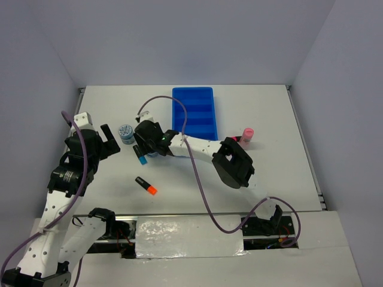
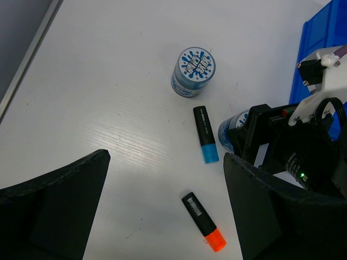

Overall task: Sort the stationery into containers
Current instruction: Pick up the stationery from the center of the board, then place the stationery in the storage box.

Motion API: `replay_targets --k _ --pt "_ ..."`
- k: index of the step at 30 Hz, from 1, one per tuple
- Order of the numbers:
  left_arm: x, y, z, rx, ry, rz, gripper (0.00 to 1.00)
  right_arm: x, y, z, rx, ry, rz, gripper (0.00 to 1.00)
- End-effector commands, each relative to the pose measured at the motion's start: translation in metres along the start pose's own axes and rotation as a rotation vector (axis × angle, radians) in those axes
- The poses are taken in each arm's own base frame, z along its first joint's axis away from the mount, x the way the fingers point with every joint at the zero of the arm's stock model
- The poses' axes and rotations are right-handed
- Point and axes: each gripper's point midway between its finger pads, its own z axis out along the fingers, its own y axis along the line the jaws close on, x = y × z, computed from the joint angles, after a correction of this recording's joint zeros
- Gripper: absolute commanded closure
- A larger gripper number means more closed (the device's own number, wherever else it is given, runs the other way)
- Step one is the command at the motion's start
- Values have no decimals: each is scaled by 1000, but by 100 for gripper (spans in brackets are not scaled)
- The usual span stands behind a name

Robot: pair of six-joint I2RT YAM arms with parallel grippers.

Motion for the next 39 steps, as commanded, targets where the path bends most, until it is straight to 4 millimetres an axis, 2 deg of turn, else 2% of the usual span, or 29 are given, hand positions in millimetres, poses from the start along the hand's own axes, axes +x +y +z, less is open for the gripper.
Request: replay_targets --k 1,2,4,5,7,8,10,11,13,14,17,18,22,27,39 --pt "-16 -4 -4 24 -49 5 1 -54 7 -32 -63 -156 27 100" --pt "-15 -4 -3 23 -48 4 1 -76 6 -51 -82 -208 39 100" --pt "-15 -4 -4 23 -48 4 1 -96 0 -67 -81 -244 41 100" --pt "-15 -4 -4 24 -49 5 1 -110 -3 -81 -84 -275 47 100" --pt "-16 -4 -4 28 -51 4 1 -122 -17 -93 -66 -302 50 100" --pt "-16 -4 -5 28 -52 3 1 -135 -22 -108 -66 -332 59 100" --pt "-16 -5 -5 30 -51 3 0 -140 -42 -115 -39 -338 75 100" --pt "-15 -5 -5 31 -51 3 1 -149 -50 -129 -36 -362 93 100" --pt "-16 -5 -5 34 -53 2 1 -144 -80 -128 2 -349 132 100" --pt "-17 -5 -6 36 -55 1 1 -142 -102 -128 32 -344 156 100" --pt "-16 -6 -5 38 -51 4 1 -137 -132 -127 88 -331 174 100" --pt "-15 -6 -5 39 -49 4 1 -132 -148 -122 118 -320 185 100" --pt "-15 -7 -4 42 -46 7 1 -126 -175 -107 169 -295 183 100" --pt "-14 -6 -3 35 -40 10 1 -115 -188 -74 189 -237 180 100" --pt "-12 -8 0 37 -30 15 1 -91 -190 -45 211 -200 182 100"
